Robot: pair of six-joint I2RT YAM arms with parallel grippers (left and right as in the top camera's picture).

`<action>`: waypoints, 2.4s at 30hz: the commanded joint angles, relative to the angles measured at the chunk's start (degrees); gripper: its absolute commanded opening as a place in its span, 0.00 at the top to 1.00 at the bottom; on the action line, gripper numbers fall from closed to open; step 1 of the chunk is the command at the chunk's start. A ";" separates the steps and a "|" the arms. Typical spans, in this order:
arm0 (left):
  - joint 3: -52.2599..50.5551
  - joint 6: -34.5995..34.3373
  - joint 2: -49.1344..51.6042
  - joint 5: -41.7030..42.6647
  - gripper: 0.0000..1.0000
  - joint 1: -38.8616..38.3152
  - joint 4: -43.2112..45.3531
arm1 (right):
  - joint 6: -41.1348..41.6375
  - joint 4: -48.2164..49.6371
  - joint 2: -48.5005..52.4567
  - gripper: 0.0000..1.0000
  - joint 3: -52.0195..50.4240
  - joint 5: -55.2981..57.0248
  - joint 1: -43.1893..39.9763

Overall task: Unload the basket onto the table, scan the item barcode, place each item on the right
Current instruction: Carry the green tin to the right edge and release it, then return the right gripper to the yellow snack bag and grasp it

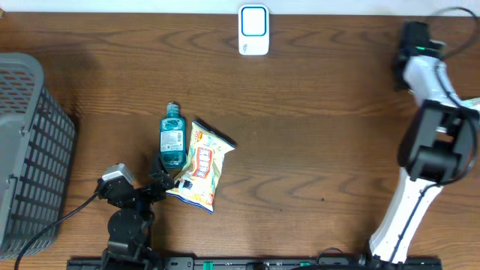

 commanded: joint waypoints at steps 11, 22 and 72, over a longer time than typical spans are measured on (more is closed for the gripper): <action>-1.01 -0.33 -0.11 -0.33 0.02 0.07 -1.42 | 1.57 -6.19 -8.50 0.01 0.39 -9.81 -6.56; -1.01 -0.33 -0.11 -0.33 0.02 0.07 -1.42 | 11.52 -13.07 -35.63 0.01 0.37 -24.94 0.92; -1.01 -0.35 -0.11 -0.33 0.02 0.07 -1.42 | 34.58 9.64 -20.04 0.03 -23.56 -57.75 61.64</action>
